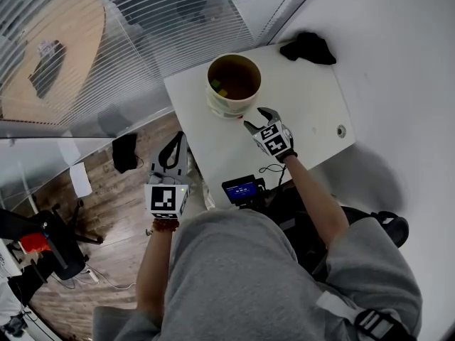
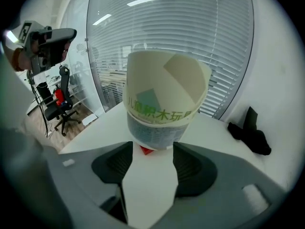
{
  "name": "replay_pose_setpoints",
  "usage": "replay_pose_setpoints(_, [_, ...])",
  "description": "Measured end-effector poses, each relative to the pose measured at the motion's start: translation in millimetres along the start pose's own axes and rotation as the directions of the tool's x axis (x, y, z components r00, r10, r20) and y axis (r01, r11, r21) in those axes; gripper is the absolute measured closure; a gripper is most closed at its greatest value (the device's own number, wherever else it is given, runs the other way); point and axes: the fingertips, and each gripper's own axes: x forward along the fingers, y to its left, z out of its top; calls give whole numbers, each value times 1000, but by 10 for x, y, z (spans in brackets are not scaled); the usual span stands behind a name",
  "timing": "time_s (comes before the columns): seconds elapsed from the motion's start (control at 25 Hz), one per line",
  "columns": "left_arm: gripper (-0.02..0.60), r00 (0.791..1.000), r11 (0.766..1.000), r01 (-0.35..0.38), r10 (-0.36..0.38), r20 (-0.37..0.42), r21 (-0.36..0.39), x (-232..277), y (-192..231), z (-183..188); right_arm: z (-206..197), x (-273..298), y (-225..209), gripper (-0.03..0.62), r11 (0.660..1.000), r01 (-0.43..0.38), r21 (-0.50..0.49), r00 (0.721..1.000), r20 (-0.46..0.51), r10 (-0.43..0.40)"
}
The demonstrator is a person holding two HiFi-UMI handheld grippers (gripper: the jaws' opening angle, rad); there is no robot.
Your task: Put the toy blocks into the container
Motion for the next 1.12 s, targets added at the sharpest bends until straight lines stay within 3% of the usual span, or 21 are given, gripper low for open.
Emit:
replay_pose_setpoints(0.36, [583,1000,1000,-21,21,-3,-7,-35,18,-35,-196,304,147,326,998,-28,54,997,-65,31])
replay_pose_setpoints(0.88, [584,998,999,-54,53,-26,-8,-179,154,-92,-282,557,145,352,970,-4,245,996,-89,26])
replay_pose_setpoints(1.12, [583,998,998,-56,55,-28,-9,-168,211,-125,-335,629,200,353,978,-5,208,993,-114,29])
